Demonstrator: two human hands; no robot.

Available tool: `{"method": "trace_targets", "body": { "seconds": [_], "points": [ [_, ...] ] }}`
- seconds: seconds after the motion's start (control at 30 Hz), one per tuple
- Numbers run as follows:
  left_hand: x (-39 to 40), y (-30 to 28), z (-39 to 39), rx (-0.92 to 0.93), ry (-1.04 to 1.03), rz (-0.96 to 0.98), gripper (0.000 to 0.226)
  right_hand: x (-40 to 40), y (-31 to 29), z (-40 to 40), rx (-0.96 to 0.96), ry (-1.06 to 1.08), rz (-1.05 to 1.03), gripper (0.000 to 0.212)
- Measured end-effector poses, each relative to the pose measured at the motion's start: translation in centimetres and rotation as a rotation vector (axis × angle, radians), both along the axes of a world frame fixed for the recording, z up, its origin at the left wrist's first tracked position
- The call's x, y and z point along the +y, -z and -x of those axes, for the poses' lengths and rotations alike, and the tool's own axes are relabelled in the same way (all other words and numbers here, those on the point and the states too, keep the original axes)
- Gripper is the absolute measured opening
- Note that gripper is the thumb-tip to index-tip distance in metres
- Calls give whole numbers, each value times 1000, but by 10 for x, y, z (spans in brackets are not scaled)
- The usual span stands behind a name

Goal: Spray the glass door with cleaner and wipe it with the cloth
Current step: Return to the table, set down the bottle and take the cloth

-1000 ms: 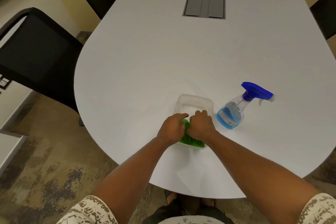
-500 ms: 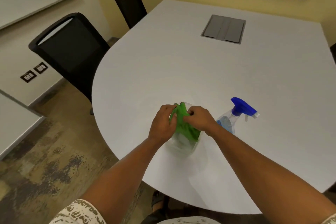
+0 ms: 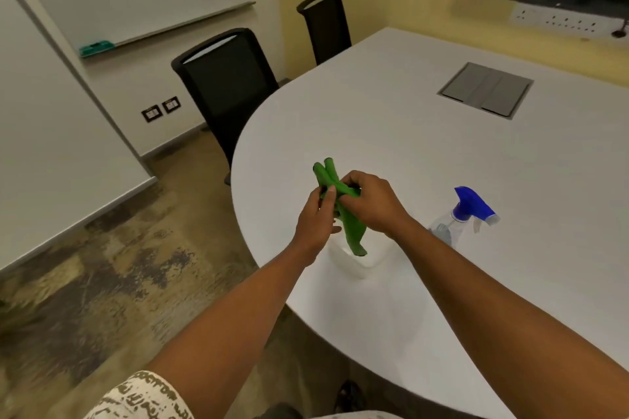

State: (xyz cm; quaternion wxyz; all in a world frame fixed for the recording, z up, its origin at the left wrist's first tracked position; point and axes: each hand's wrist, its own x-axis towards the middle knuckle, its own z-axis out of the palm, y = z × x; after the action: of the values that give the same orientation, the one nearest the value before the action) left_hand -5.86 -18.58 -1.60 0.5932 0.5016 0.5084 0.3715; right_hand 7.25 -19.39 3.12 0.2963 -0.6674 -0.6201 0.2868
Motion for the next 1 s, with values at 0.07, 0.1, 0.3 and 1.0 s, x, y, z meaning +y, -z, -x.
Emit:
{"method": "trace_targets", "body": {
  "seconds": [0.07,0.1,0.3,1.0],
  "points": [
    [-11,-6,13,-87,-35,26,45,-7,-2,18,-22,-57,-8,11],
    [-16,-8,19,-126,-61,38,47,-12,-3,26,-29,-80,-12,12],
    [-48,-10,65,-160,-295,85,37,-46,0,77,-5,-183,-29,14],
    [-273,-9,203,273,-617,-49,27,-199,-9,240,76,-436,-7,20]
  ]
}}
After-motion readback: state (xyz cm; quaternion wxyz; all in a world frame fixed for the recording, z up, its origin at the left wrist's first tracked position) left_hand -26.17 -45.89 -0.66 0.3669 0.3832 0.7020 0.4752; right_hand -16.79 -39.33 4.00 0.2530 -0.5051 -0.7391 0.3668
